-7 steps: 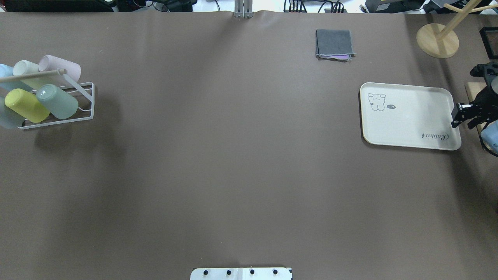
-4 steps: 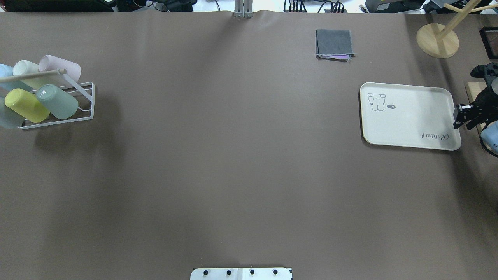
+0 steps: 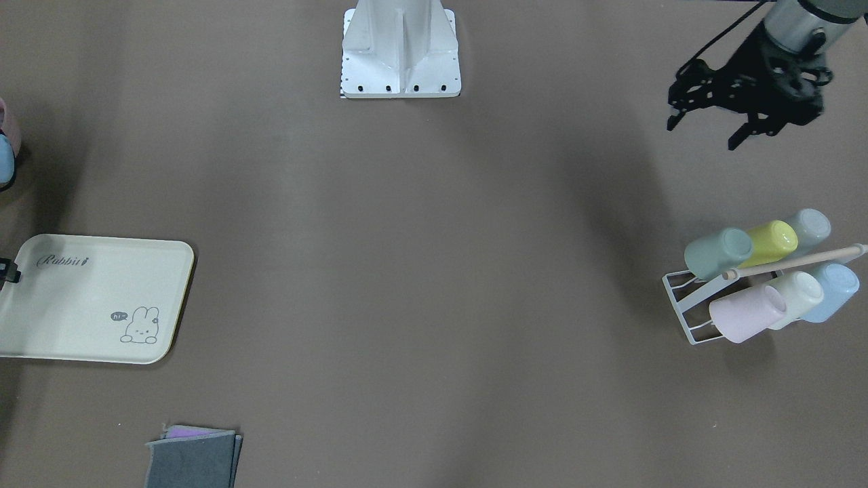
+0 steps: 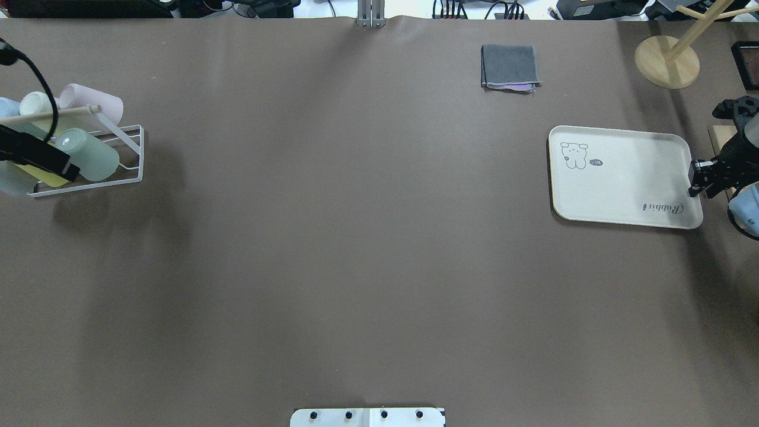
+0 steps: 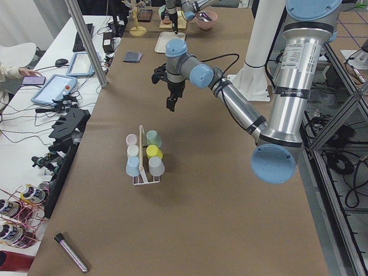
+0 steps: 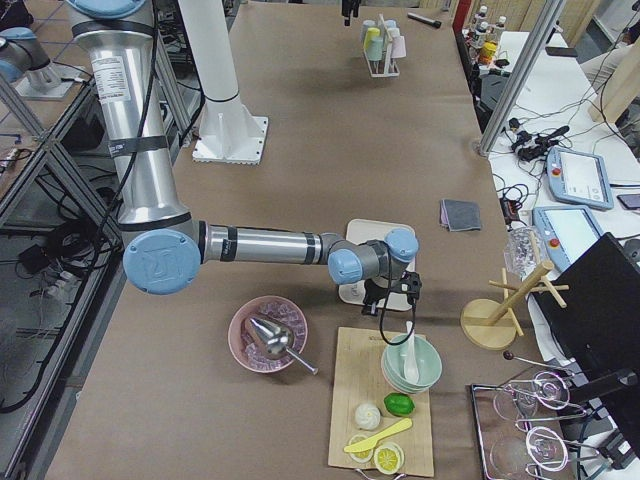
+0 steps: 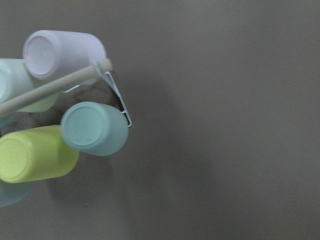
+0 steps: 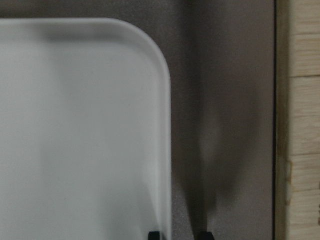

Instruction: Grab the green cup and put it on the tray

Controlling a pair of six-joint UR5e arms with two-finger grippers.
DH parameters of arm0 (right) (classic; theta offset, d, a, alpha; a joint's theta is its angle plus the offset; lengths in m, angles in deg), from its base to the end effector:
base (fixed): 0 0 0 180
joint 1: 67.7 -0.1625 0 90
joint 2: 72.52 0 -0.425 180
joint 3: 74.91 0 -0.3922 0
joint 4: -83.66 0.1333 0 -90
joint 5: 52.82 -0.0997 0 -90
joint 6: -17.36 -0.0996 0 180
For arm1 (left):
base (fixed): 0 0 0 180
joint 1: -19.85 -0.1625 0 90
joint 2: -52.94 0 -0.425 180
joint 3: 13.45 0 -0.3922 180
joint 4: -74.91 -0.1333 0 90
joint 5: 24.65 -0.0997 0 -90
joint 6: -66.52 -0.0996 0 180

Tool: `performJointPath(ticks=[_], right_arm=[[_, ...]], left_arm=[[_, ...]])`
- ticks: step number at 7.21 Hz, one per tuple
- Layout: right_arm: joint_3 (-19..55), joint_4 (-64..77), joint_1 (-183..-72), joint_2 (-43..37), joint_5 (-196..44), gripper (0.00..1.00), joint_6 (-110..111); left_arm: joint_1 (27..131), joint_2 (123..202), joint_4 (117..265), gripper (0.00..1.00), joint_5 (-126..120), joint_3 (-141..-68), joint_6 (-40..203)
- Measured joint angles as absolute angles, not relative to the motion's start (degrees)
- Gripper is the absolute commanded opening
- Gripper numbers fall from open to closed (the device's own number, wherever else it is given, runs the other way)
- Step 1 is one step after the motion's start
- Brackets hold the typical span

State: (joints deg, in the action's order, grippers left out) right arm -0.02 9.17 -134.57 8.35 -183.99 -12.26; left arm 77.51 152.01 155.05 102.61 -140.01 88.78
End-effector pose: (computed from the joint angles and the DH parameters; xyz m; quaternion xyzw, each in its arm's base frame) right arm -0.1609 -0.5492 0.6804 -0.0860 -0.3485 0.0236 0.9331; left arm 0.1889 -0.4349 0.3079 0.1192 0.4036 0.1770 0.8897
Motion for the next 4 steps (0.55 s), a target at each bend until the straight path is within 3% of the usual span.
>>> performJointPath(ticks=[2,4], right_arm=[[-0.09,9.15,-134.53,8.35,-184.38,0.0,-12.26],[0.02,9.2,-134.6,8.5,-184.82,0.0,-12.26]], left_arm=[[68.57,152.65,154.97,0.98,91.95,-142.51,81.03],[61.26,152.24,154.75,0.98,79.92,-143.93,66.15]])
